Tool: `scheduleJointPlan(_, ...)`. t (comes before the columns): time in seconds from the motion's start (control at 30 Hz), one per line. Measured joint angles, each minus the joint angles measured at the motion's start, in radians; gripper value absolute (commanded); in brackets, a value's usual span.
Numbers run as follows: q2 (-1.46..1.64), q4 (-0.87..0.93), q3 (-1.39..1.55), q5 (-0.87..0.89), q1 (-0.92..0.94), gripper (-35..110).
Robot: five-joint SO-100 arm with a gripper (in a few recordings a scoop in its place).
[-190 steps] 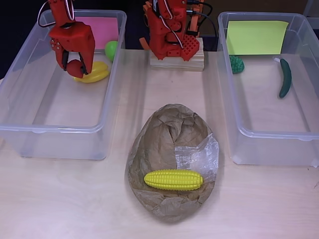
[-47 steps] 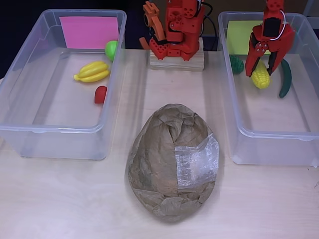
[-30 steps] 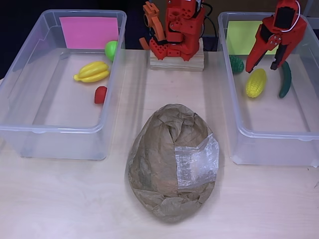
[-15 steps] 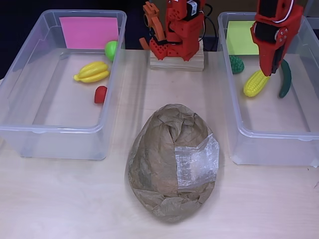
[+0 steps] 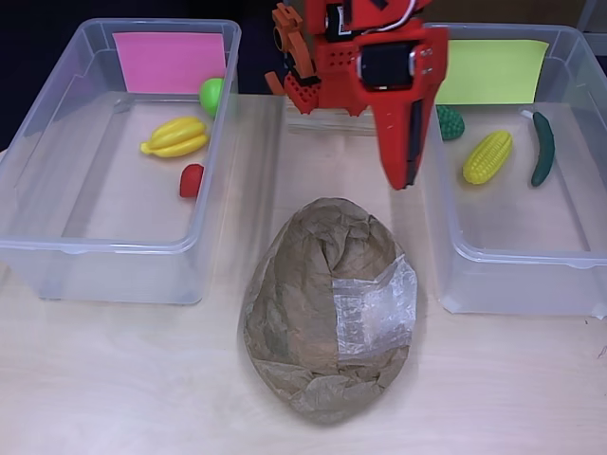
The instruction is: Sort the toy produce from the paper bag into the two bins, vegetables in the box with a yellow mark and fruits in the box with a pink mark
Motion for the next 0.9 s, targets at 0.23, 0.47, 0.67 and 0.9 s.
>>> scheduleJointPlan(0.23, 0.123, -0.172, 0.275, -0.078, 0.196, 0)
scheduleJointPlan(0.47, 0.385, -0.288, 0.591, -0.081, 0.245, 0)
scheduleJointPlan(0.67, 0.635, -0.350, 0.844, -0.064, 0.249, 0)
scheduleJointPlan(0.9, 0.873, -0.379, 1.035, -0.046, 0.244, 0)
